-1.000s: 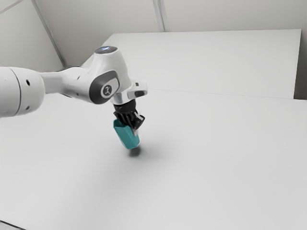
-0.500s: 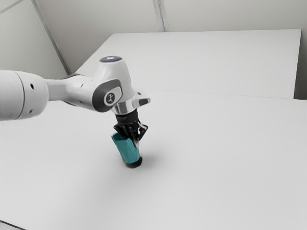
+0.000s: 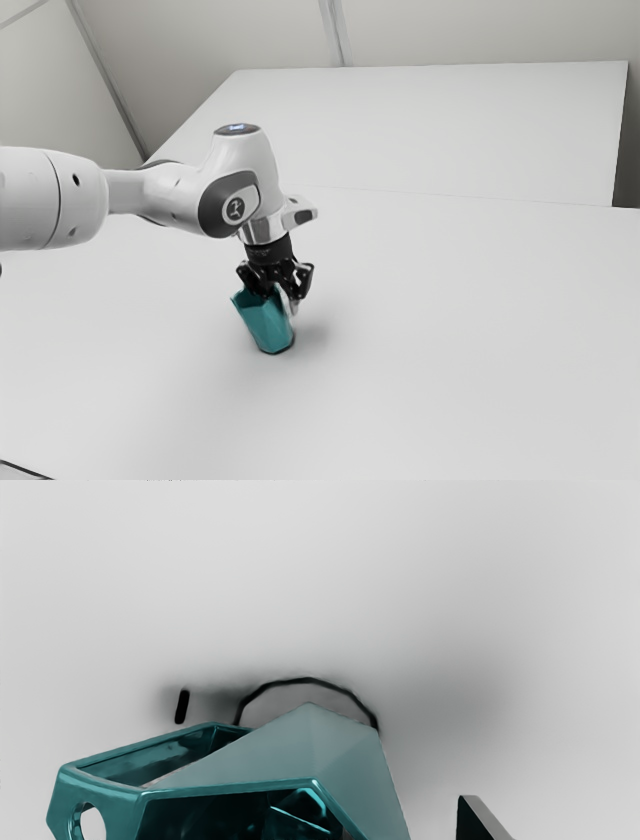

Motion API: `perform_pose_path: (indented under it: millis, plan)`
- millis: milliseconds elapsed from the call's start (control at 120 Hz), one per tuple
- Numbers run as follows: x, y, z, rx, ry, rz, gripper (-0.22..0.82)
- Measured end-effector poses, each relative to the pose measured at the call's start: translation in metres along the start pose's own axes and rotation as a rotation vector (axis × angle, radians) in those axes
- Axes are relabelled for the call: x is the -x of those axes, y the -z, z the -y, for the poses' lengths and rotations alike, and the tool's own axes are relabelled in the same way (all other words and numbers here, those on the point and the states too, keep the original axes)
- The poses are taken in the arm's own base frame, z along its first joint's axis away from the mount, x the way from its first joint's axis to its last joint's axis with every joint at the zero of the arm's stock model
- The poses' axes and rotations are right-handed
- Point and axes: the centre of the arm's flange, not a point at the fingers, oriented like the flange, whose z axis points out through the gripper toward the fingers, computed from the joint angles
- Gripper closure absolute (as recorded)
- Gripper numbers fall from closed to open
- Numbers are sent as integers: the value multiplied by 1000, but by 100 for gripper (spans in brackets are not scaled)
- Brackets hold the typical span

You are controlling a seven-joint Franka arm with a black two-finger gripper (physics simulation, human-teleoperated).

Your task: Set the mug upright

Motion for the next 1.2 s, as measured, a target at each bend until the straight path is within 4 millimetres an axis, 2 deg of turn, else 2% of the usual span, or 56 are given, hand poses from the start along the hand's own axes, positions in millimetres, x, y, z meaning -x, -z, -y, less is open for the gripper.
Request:
perform_pose_path:
  millis: [142,317,533,692,825,925,1000,1067,1133,1200]
  plan:
    - [2,14,0,3,18,-17,25]
    - [8,38,0,2,39,-49,11]
    - [21,73,2,-2,63,-97,4]
    - [23,103,-1,4,70,-139,2]
    - [10,144,-1,26,48,-197,1]
    - [-13,171,4,40,10,-229,1]
    - [-27,187,23,40,-3,-246,1]
    - [-40,212,60,39,16,-274,0]
    - [-44,235,100,33,40,-293,0]
    - [-44,261,124,25,39,-312,0]
